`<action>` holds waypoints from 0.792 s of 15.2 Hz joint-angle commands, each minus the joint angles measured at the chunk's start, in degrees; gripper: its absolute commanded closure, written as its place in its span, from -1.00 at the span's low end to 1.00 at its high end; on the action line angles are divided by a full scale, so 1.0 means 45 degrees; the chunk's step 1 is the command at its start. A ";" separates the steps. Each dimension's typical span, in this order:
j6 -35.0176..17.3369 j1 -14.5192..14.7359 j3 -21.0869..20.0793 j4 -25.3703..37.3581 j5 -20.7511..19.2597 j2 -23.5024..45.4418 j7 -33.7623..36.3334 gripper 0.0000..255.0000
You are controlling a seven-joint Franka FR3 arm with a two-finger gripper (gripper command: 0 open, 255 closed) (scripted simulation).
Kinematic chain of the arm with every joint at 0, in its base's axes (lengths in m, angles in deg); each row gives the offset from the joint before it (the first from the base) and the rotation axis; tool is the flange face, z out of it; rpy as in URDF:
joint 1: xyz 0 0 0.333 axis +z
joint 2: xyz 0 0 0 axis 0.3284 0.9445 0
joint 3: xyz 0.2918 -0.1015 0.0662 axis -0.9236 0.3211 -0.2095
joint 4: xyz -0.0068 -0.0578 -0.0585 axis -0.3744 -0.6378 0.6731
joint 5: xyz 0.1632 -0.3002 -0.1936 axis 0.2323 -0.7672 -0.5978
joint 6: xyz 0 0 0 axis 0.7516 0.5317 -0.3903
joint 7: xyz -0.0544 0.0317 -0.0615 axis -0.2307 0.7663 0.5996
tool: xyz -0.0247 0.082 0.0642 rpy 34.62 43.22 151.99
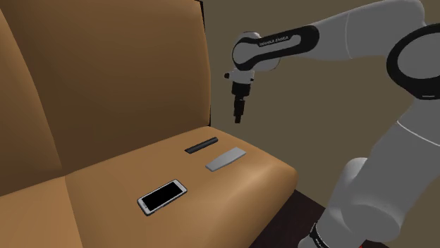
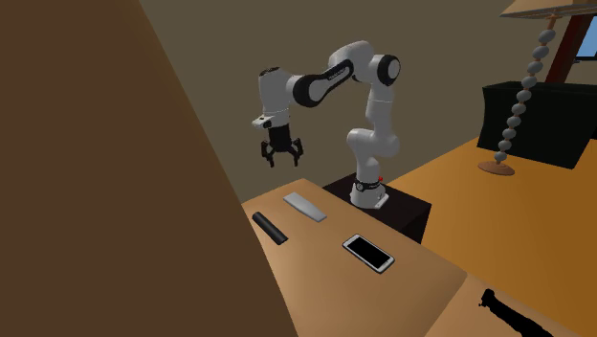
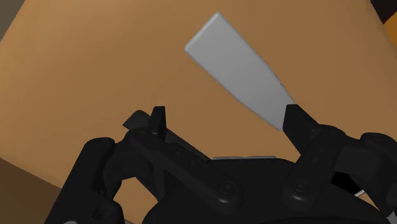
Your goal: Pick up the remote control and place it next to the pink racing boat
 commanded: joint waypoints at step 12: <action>0.0349 0.0083 -0.0716 0.5606 0.0947 0.7136 -0.7346 -1.00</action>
